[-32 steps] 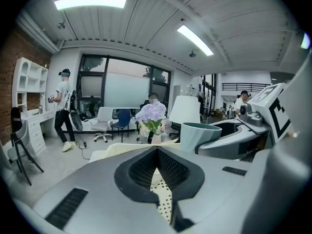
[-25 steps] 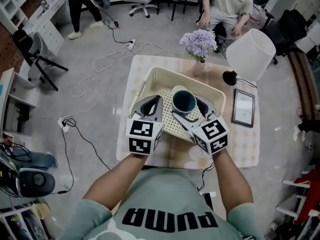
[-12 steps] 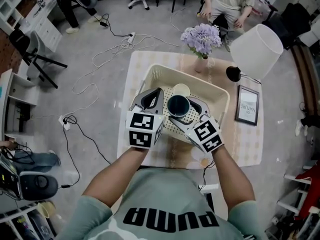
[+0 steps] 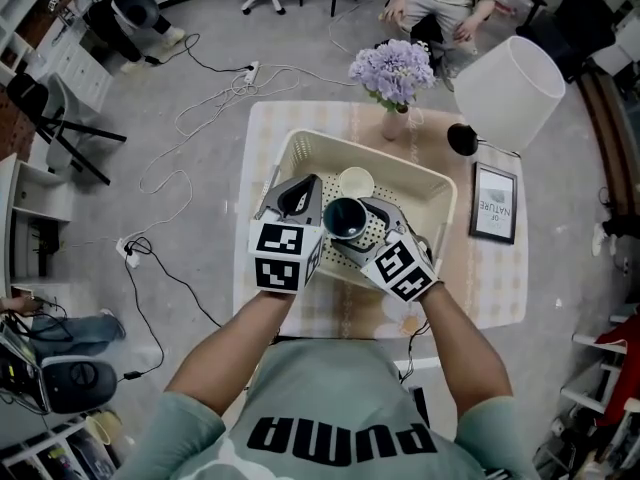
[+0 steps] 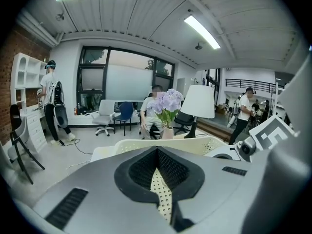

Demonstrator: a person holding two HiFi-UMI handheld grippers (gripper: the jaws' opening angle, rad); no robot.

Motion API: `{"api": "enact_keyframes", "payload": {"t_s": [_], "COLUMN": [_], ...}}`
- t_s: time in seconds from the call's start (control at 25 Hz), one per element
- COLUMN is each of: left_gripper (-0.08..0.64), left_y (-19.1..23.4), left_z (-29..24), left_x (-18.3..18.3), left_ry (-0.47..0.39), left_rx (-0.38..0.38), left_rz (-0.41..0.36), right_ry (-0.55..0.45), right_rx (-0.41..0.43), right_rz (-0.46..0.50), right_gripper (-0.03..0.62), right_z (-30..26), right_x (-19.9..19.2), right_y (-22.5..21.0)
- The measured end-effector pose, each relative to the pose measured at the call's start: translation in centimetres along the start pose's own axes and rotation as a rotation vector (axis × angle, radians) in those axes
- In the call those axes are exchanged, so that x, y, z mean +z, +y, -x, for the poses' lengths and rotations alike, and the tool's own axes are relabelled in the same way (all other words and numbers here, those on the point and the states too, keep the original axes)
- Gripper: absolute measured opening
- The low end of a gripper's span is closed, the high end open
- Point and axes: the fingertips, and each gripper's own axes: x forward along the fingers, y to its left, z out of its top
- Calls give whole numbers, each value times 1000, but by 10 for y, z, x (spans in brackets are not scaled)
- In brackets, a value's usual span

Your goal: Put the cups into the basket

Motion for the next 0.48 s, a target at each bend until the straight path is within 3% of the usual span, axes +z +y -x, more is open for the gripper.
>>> {"api": "enact_keyframes", "payload": {"t_s": [0.48], "left_gripper": [2], "left_y": [3], "left_z": [-8], "left_x": [-10], "left_ry": [18], "left_rx": [-26], "left_rz": [20], "right_ry": [56], "right_rx": [22], "right_rz": [30], "right_gripper": [370], "right_z": [-12], "right_x": [-19], "right_y": [0]}}
